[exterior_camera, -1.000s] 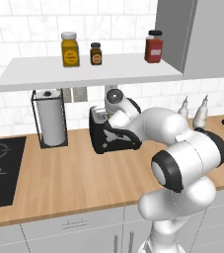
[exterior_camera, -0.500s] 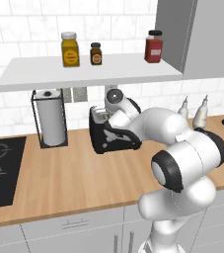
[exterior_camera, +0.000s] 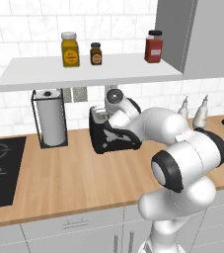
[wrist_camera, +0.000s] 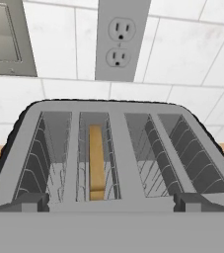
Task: Start the toaster. Once the lever pops up, take the bread to the plate on the dining counter.
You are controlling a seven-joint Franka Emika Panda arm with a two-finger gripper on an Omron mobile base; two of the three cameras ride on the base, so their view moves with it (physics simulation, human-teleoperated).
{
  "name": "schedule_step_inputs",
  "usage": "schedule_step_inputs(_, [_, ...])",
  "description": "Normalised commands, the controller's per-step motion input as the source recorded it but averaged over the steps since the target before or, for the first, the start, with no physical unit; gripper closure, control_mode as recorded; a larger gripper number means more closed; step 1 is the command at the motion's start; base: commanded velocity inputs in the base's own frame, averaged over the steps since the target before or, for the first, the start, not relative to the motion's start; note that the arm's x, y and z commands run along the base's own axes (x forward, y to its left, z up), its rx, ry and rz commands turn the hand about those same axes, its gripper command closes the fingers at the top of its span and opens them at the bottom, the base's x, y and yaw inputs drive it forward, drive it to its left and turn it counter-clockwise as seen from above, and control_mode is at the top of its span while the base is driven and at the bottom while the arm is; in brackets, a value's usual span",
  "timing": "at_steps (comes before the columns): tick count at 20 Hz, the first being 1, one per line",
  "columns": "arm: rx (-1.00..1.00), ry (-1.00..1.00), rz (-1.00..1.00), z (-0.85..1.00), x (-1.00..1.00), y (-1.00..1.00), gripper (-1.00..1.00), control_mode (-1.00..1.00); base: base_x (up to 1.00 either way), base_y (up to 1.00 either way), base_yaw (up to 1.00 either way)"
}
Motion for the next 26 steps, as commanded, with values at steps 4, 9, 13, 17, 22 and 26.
schedule_step_inputs(4, [0.0,0.0,0.0,0.0,0.0,0.0,-1.0,-1.0,0.0,0.0,0.0])
schedule_step_inputs(9, [0.0,0.0,0.0,0.0,0.0,0.0,-1.0,-1.0,0.0,0.0,0.0])
schedule_step_inputs(13, [0.0,0.0,0.0,0.0,0.0,0.0,-1.0,-1.0,0.0,0.0,0.0])
schedule_step_inputs(17, [0.0,0.0,0.0,0.0,0.0,0.0,-1.0,-1.0,0.0,0.0,0.0])
schedule_step_inputs(22, [0.0,0.0,0.0,0.0,0.0,0.0,-1.0,-1.0,0.0,0.0,0.0])
schedule_step_inputs(26, [0.0,0.0,0.0,0.0,0.0,0.0,-1.0,-1.0,0.0,0.0,0.0])
